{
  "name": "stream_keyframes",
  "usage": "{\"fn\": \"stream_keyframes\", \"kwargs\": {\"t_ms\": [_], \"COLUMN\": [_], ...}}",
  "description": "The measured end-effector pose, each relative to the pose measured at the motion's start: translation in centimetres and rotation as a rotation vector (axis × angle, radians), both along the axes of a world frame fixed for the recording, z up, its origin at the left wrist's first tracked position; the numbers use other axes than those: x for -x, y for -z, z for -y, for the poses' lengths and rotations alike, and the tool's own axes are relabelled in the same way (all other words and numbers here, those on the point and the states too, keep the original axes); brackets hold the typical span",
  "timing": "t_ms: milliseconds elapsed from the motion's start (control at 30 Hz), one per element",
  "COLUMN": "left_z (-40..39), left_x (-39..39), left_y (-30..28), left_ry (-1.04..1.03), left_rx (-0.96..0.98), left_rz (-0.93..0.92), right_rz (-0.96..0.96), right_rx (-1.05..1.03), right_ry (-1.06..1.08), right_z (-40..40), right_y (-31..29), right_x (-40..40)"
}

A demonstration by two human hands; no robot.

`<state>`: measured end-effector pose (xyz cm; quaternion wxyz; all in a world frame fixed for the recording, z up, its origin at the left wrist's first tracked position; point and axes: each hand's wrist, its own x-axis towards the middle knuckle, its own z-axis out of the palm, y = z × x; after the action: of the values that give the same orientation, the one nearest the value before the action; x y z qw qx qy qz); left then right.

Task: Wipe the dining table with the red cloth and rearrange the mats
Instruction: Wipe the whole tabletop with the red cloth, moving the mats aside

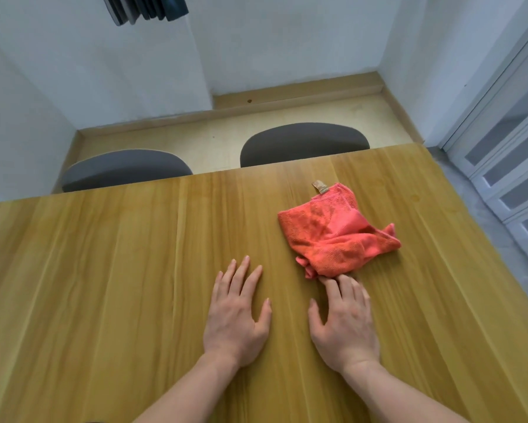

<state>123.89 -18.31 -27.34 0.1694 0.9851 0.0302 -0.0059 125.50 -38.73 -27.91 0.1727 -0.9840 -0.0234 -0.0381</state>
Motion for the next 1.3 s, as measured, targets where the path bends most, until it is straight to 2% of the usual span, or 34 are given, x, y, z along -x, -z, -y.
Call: {"fn": "stream_keyframes", "kwargs": {"t_ms": [133, 267, 367, 433, 500, 533, 667, 733, 833, 1167, 1300], "left_z": [0.0, 0.0, 0.0, 0.0, 0.0, 0.0, 0.0, 0.1, 0.0, 0.0, 0.0], "left_x": [0.1, 0.1, 0.1, 0.1, 0.1, 0.1, 0.1, 0.1, 0.1, 0.1, 0.2], "left_y": [-0.2, -0.1, 0.0, 0.1, 0.1, 0.1, 0.1, 0.2, 0.0, 0.0, 0.1], "left_ry": [-0.005, -0.005, -0.005, -0.009, -0.005, -0.002, -0.01, -0.011, -0.014, -0.015, -0.015], "left_rx": [0.004, -0.002, 0.015, 0.022, 0.014, 0.011, 0.023, 0.02, 0.025, 0.023, 0.031], "left_rz": [-0.007, 0.0, 0.007, 0.01, 0.003, 0.003, -0.001, -0.002, -0.007, -0.024, -0.027], "right_rz": [0.002, -0.006, 0.073, 0.166, 0.213, 0.167, -0.271, -0.321, -0.298, -0.39, -0.442], "right_rx": [-0.032, -0.166, -0.364, -0.423, -0.371, -0.299, 0.066, 0.17, 0.203, 0.217, 0.214], "right_ry": [-0.023, -0.045, -0.068, -0.109, -0.133, -0.138, -0.228, -0.309, -0.325, 0.049, 0.186], "right_z": [0.1, 0.4, 0.4, 0.1, -0.6, -0.8, 0.2, 1.8, 4.4, 17.4, 20.1], "right_y": [-0.3, -0.4, -1.6, -3.0, -4.4, -4.8, -4.5, -4.0, -3.9, -3.0, -3.2], "right_x": [-0.1, 0.1, -0.1, -1.1, -3.2, -4.6, -8.8, -9.4, -10.0, -15.0, -16.9]}}
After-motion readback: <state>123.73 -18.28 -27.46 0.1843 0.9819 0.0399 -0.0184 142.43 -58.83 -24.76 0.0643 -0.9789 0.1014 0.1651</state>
